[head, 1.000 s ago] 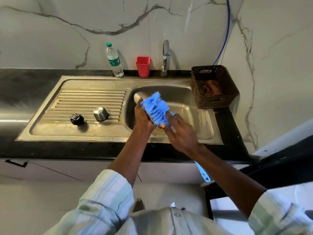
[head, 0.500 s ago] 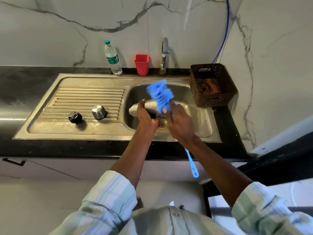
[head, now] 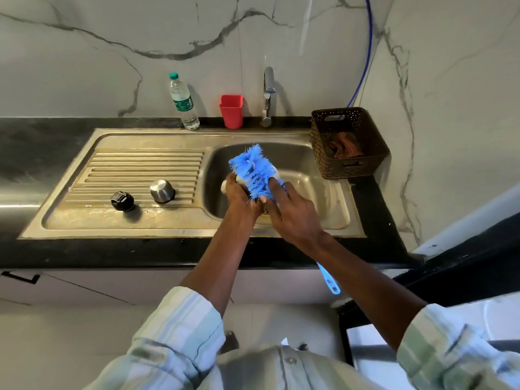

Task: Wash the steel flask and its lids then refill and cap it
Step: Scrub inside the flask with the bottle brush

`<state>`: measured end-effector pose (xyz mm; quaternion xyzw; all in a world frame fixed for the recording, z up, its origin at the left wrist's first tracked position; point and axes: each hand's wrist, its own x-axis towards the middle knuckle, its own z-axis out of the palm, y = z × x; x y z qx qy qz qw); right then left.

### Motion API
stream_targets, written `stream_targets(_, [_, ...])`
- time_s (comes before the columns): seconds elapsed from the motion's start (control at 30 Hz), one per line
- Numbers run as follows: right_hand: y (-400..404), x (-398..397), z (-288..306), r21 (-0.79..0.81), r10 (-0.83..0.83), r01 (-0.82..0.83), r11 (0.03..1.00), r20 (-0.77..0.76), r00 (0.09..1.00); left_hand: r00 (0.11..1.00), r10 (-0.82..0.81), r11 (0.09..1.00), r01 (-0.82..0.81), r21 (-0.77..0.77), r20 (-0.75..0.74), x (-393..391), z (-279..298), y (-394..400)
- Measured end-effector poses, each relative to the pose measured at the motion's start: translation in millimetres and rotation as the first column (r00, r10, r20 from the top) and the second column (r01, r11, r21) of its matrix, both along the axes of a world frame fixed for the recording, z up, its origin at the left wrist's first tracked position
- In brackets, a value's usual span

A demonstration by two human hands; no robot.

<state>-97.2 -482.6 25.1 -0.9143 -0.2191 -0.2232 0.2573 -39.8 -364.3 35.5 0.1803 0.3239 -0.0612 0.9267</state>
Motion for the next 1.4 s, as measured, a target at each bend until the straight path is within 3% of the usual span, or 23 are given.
stream_targets(0.13, [-6.9,24.5,8.6,0.123,-0.183,0.203,0.971,-0.158,0.970,0.997,-0.016,1.000,0.018,0.021,-0.074,-1.5,-0.6,-4.7])
stream_targets(0.27, [-10.2,3.7,-3.0,-0.061,0.063,-0.058,0.996,0.072,0.995,1.000,0.016,1.000,-0.016,0.007,0.025,-4.0,5.2,-2.5])
stream_targets(0.4, [-7.4,19.5,9.3,0.157,-0.123,0.139,0.978,-0.106,0.987,0.996,-0.034,0.996,0.041,0.080,-0.087,-2.6,4.2,-6.5])
stream_targets(0.57, [-17.3,-2.5,-6.5,-0.072,0.094,-0.091,0.993,0.040,0.995,1.000,-0.013,0.993,0.015,0.117,-0.018,-5.6,13.1,1.0])
stream_targets(0.67, [-23.2,13.4,-0.7,0.147,-0.121,0.136,0.980,-0.110,0.987,0.991,-0.034,0.993,0.048,0.104,-0.131,-1.2,11.3,1.7])
stream_targets(0.73, [-18.9,9.9,6.0,0.108,-0.031,0.042,0.993,-0.100,0.994,0.992,-0.034,0.990,0.050,0.132,-0.118,-3.3,11.1,0.2])
stream_targets(0.8, [-22.4,3.4,-0.9,-0.035,0.081,-0.080,0.996,0.023,0.996,0.994,-0.051,0.988,0.065,0.142,-0.095,-5.7,13.7,0.9])
stream_targets(0.93, [-34.2,15.3,1.6,0.061,-0.056,0.062,0.996,-0.089,0.994,0.987,-0.028,0.984,0.055,0.170,-0.159,-2.3,10.7,2.0])
stream_targets(1.07, [-23.0,1.8,-4.7,-0.083,0.127,-0.125,0.989,0.013,0.992,0.999,-0.014,0.986,0.021,0.164,-0.050,-8.8,14.6,-2.1])
stream_targets(1.17, [-25.8,20.3,5.5,0.121,-0.084,0.097,0.988,-0.114,0.990,0.988,-0.055,0.982,0.080,0.170,-0.146,-2.1,13.5,-0.1])
stream_targets(1.23, [-23.0,15.5,7.6,0.075,-0.007,0.014,0.997,-0.098,0.995,0.989,-0.056,0.972,0.085,0.217,-0.135,-2.7,13.4,0.6])
stream_targets(1.3, [-23.5,4.9,-2.6,-0.079,0.123,-0.123,0.989,0.005,0.992,0.992,-0.036,0.976,0.060,0.211,-0.118,-6.7,15.3,1.7])
stream_targets(1.33, [-25.6,6.8,-2.3,-0.078,0.130,-0.132,0.988,-0.024,0.991,0.989,-0.039,0.969,0.073,0.237,-0.145,-5.2,13.7,1.9])
stream_targets(1.4, [-28.9,18.0,2.4,0.046,-0.022,0.027,0.999,-0.122,0.992,0.978,-0.042,0.965,0.093,0.244,-0.205,-4.1,13.8,4.1])
